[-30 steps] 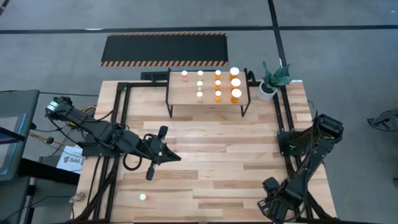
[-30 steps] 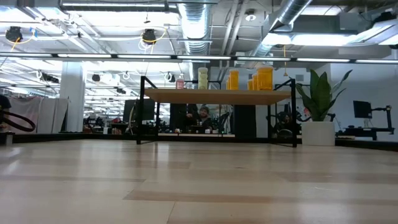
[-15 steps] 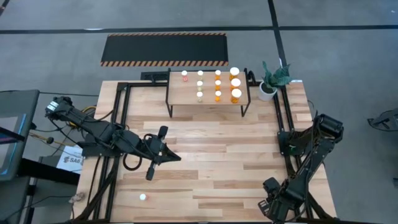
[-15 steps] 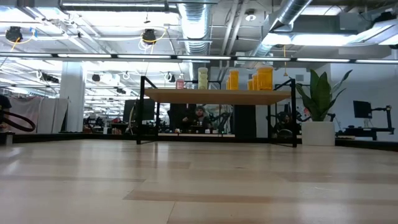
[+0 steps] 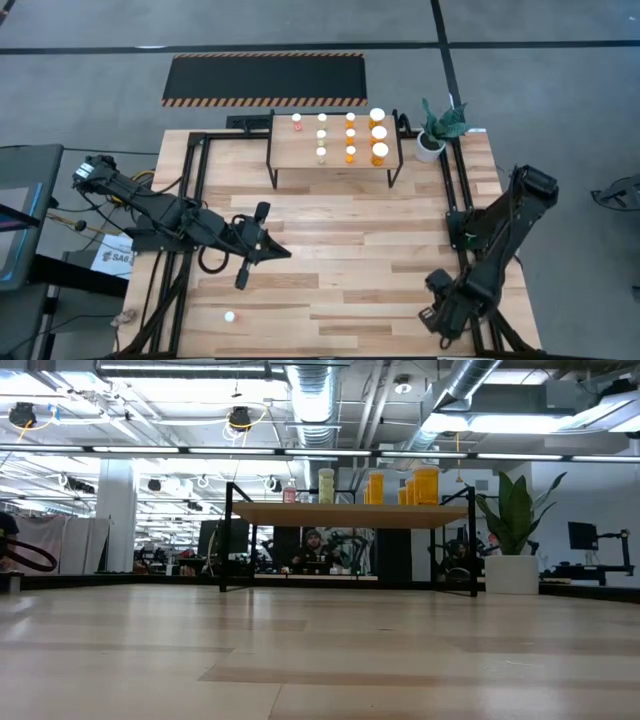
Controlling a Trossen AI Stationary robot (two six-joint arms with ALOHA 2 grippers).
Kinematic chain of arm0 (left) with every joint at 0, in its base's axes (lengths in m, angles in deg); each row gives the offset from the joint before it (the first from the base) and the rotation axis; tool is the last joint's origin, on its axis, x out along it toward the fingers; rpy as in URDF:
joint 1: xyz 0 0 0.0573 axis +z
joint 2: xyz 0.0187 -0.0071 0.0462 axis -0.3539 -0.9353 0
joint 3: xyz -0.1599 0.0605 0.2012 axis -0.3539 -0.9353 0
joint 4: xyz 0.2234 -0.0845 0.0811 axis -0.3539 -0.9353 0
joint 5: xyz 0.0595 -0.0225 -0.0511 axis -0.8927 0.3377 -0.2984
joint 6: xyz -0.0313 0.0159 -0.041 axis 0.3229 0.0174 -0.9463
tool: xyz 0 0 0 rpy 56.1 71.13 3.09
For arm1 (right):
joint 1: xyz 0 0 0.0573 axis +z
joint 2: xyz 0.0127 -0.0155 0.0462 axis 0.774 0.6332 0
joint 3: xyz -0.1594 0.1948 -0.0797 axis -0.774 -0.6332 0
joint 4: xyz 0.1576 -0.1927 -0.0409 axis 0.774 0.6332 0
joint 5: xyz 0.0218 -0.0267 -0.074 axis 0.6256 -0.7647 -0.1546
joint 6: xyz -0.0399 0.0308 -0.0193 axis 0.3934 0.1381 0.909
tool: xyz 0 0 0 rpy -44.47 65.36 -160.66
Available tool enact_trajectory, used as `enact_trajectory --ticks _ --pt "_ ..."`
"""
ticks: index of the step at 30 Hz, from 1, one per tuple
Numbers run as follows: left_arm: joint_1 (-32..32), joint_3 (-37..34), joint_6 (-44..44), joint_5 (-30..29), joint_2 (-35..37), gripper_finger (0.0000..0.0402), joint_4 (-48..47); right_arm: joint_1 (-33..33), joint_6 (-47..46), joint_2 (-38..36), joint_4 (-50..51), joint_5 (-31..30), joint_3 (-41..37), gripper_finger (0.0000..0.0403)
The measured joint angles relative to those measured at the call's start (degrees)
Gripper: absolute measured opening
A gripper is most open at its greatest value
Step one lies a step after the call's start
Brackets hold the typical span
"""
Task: Pick and place medicine bottles onto shelf by color
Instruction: Put the right pink pill bottle on the shelf aligned with the other small pink pill bottle
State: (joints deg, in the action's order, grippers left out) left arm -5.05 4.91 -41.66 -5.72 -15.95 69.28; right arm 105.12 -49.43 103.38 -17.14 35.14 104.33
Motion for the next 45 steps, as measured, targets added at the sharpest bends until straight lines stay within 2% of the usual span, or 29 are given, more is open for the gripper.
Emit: enact_trajectory --ticks 5,12,19,25,31,38,45 --pt "0.08 0.0 -0.05 -0.67 0.0 0.0 0.01 -7.92 12.16 -6.05 7.55 -3.63 0.0 0.0132" --pt "2.11 0.0 -2.75 -1.82 0.0 0.0 0.28 -25.56 38.67 -11.69 13.75 -9.94 3.74 0.0132" --pt "7.05 0.24 -6.18 -4.64 -0.02 0.0 0.61 -43.56 69.67 -9.82 16.31 -14.4 15.72 0.0132" --pt "12.75 3.06 -5.4 -7.17 -0.02 0.0 -0.01 -55.17 92.67 -3.85 15.96 -15.87 29.2 0.0132" --pt "19.9 7.67 -0.66 -7.23 0.02 0.0 -4.0 -61.87 112.78 3.5 15.56 -19.09 43.59 0.0132" --pt "30.27 13.86 2.53 -13.26 0.05 0.0 -12.11 -64.71 139.63 11.52 10.77 -27.93 55.15 0.0132" --pt "39.55 18.27 -0.01 -7.59 0.07 0.0 -20.92 -67.09 165.75 18.05 3.88 -28.84 58.5 0.0132"
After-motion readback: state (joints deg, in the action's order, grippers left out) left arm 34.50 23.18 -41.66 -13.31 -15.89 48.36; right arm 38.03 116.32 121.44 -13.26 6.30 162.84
